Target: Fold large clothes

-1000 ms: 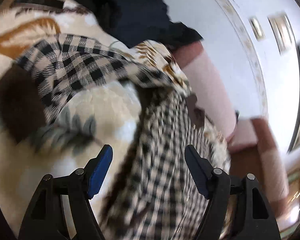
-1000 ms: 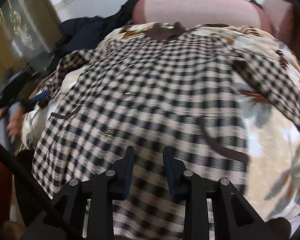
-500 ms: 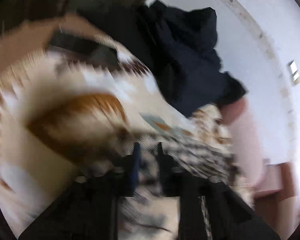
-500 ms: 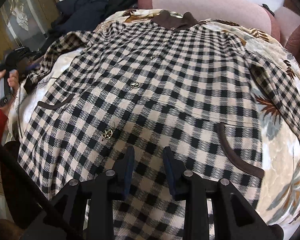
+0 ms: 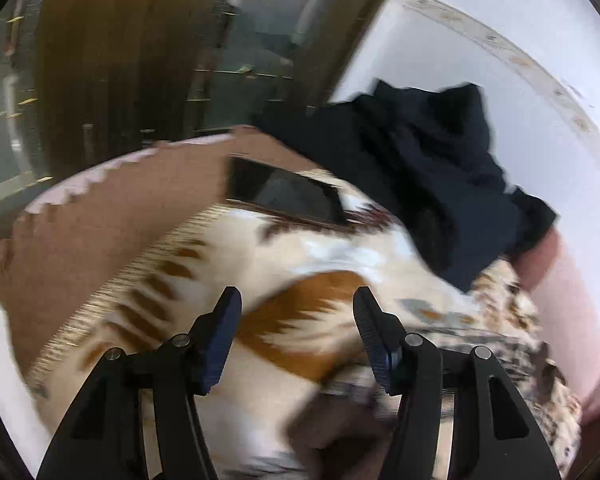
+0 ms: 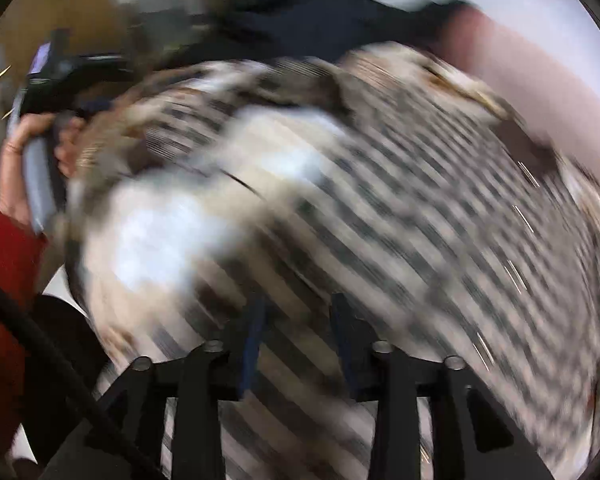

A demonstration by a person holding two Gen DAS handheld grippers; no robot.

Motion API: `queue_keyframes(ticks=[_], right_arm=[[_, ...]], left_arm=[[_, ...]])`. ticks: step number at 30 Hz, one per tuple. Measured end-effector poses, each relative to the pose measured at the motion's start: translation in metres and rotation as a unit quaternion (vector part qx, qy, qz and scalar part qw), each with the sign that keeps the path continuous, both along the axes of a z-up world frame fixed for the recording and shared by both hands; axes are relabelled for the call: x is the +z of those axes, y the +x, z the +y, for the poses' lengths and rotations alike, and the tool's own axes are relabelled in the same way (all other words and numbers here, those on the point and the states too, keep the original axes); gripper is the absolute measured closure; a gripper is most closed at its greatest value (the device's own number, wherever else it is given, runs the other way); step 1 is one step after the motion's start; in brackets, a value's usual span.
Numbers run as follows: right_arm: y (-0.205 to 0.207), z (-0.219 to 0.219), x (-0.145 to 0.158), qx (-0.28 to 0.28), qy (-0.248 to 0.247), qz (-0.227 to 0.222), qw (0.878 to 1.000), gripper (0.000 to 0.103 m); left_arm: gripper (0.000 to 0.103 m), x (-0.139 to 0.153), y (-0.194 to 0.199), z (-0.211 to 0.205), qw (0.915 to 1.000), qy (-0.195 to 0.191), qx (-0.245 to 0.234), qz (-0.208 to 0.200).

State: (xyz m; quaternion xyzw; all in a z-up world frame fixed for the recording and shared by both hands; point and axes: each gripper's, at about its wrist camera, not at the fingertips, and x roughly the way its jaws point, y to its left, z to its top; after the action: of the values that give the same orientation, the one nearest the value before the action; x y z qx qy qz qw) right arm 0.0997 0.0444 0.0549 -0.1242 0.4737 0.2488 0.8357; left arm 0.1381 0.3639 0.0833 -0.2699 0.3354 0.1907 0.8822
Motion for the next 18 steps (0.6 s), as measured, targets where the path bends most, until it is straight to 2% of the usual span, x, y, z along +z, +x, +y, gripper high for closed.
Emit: queue_keyframes(ticks=[3, 4, 6, 10, 11, 12, 15, 18], right_arm=[[0.013, 0.081, -0.004, 0.085, -0.033, -0.056, 0.994, 0.051], [0.016, 0.106, -0.009, 0.116, -0.049, -0.07, 0.99, 0.047], [0.02, 0.145, -0.021, 0.164, -0.083, -0.091, 0.979, 0.045], [0.034, 0.198, -0.054, 0.203, -0.164, -0.131, 0.956, 0.048], [0.039, 0.205, -0.059, 0.205, -0.169, -0.13, 0.955, 0.057], [0.045, 0.212, -0.059, 0.199, -0.165, -0.117, 0.959, 0.084], [0.059, 0.234, -0.044, 0.181, -0.125, -0.094, 0.971, 0.088], [0.073, 0.259, -0.014, 0.17, -0.069, -0.086, 0.979, 0.089]], left_arm=[[0.046, -0.009, -0.011, 0.029, 0.9981, 0.02, 0.053, 0.024], [0.046, -0.011, -0.016, 0.042, 0.9966, 0.023, 0.075, 0.027], [0.046, -0.012, -0.029, 0.065, 0.9936, 0.021, 0.108, 0.027], [0.046, -0.011, -0.053, 0.095, 0.9883, 0.012, 0.151, 0.015], [0.046, -0.01, -0.057, 0.1, 0.987, 0.014, 0.16, 0.014], [0.046, -0.01, -0.061, 0.105, 0.9854, 0.014, 0.169, 0.014], [0.046, -0.01, -0.069, 0.116, 0.9811, -0.003, 0.194, 0.004], [0.046, -0.012, -0.073, 0.121, 0.9786, -0.014, 0.205, 0.001]])
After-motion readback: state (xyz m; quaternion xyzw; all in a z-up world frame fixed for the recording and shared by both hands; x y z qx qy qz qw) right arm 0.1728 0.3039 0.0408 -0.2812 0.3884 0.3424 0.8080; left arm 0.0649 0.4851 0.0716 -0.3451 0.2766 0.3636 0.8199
